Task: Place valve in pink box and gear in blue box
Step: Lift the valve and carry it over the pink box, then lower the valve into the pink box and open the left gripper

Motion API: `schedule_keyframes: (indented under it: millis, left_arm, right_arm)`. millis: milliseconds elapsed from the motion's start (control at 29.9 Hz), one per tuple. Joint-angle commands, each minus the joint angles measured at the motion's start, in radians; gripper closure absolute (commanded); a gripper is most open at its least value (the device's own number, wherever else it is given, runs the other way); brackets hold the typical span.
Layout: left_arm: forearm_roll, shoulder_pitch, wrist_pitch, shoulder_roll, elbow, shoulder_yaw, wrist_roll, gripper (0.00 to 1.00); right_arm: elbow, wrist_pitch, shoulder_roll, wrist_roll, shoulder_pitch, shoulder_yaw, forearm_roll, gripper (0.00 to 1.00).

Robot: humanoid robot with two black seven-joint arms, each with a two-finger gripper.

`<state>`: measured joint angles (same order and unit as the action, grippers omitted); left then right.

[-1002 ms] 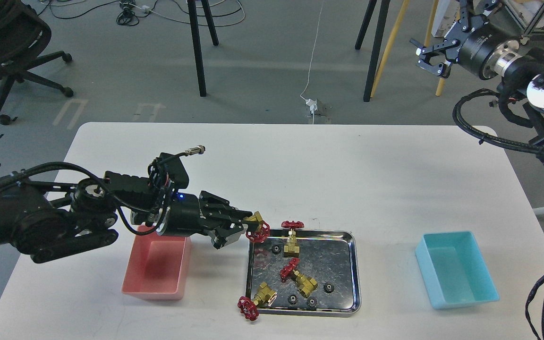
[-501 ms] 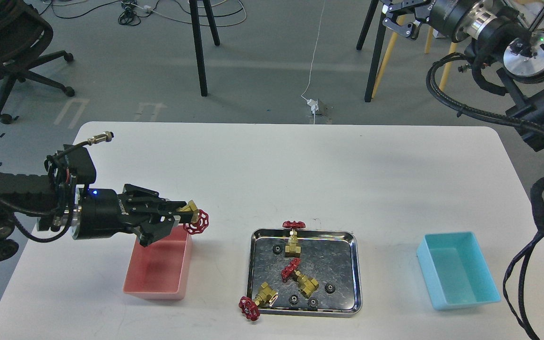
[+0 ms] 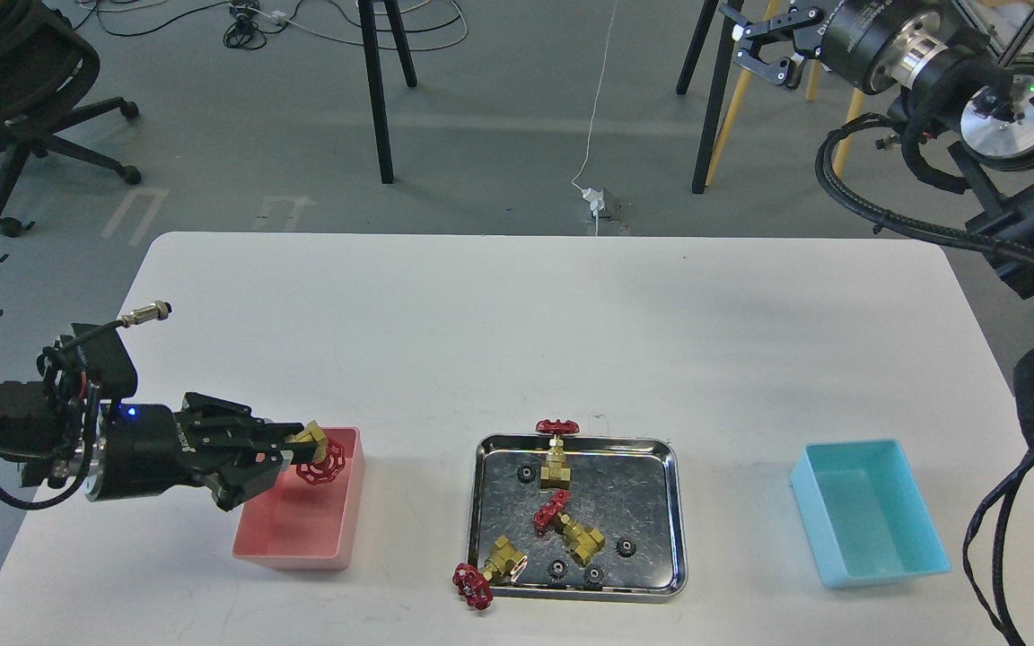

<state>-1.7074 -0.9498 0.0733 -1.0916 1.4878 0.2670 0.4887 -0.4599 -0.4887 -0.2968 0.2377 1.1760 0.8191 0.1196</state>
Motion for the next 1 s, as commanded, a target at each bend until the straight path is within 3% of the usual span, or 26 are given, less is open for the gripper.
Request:
schedule_keyframes:
  millis: [0,267,802,969]
  left_arm:
    - [0.000,0.026,0.016,0.025,-0.047,-0.003,0.000,0.79]
    - [0.000,0.092,0.059,0.081,-0.116,0.001,0.000,0.79]
    - [0.000,0.114,0.062,0.147,-0.184,0.003,0.000,0.77]
    - [-0.001,0.115,0.062,0.148,-0.188,0.005,0.000,0.68]
  right_arm:
    - [0.000,0.000,0.001,-0.002,-0.004,0.000,0.000,0.00]
    - [0.000,0.000,-0.001,-0.002,-0.016,0.005,0.000,0.00]
    - [-0.008,0.000,-0.001,-0.002,-0.038,0.009,0.000,0.00]
    - [-0.011,0.000,-0.001,-0.002,-0.042,0.009,0.000,0.00]
